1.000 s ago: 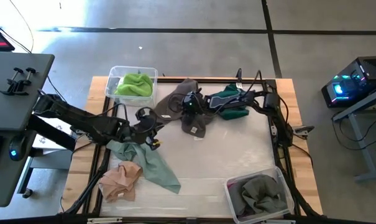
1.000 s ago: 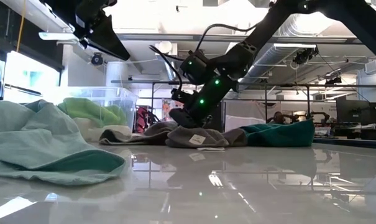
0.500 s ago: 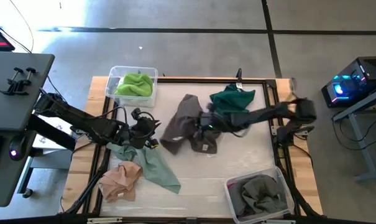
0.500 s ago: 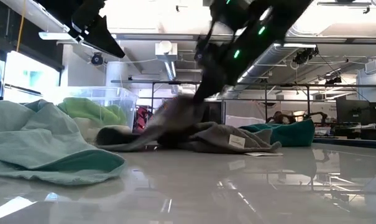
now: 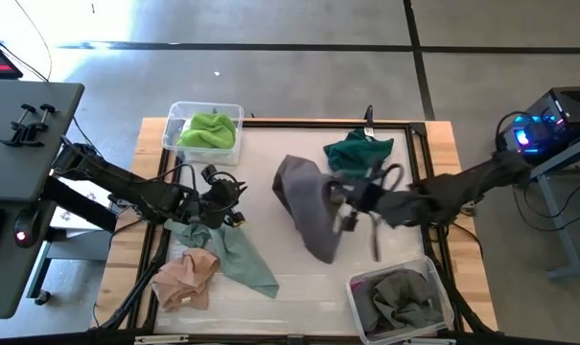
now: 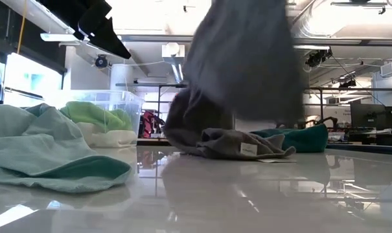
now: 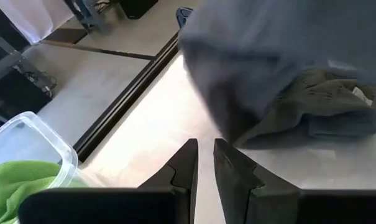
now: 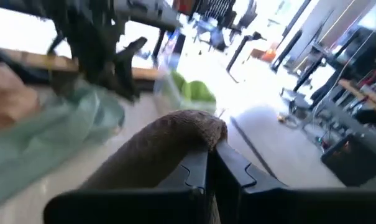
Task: Sort towels by color in basket
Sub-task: Put the gray towel into the bottom transparent bin
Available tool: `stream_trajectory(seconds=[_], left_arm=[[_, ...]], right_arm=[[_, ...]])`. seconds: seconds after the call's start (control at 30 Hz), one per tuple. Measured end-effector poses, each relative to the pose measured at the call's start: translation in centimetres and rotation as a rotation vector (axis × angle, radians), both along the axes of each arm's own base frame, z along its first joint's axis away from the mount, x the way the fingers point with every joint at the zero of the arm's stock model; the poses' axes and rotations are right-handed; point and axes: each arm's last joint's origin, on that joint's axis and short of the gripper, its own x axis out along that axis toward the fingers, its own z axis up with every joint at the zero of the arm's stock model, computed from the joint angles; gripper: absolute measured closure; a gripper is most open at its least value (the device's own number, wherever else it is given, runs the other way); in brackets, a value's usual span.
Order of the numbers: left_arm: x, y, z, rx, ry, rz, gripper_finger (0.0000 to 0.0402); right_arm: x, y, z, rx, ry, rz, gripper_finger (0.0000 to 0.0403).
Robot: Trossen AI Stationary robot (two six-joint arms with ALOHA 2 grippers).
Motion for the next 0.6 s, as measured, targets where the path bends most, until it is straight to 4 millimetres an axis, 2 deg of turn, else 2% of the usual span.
stream_trajectory(seconds=[0.13, 0.23, 0.33, 0.47, 0.6], left_arm=[[0.0, 0.0, 0.0, -0.005, -0.004, 0.004, 0.0363], [0.0, 0.0, 0.0, -0.010, -0.009, 0.008, 0.0363], [0.0, 0.0, 0.0, -0.015, -0.014, 0.011, 0.0363], [0.0, 0.0, 0.0, -0.015, -0.014, 0.012, 0.0363], [0.0, 0.0, 0.0, -0.013, -0.015, 0.013, 0.0363]], right_arm=[[-1.6, 0.7, 3.5, 0.024, -0.037, 0.075, 0.0400], [-1.8, 0.1, 3.8, 0.058, 0.010, 0.106, 0.0400], [-0.9, -1.3, 2.0, 0.151, 0.075, 0.136, 0.0400], [0.9, -3.2, -2.0, 0.272, 0.166, 0.152, 0.0400], [2.6, -5.4, -5.8, 0.315, 0.237, 0.073, 0.0400]])
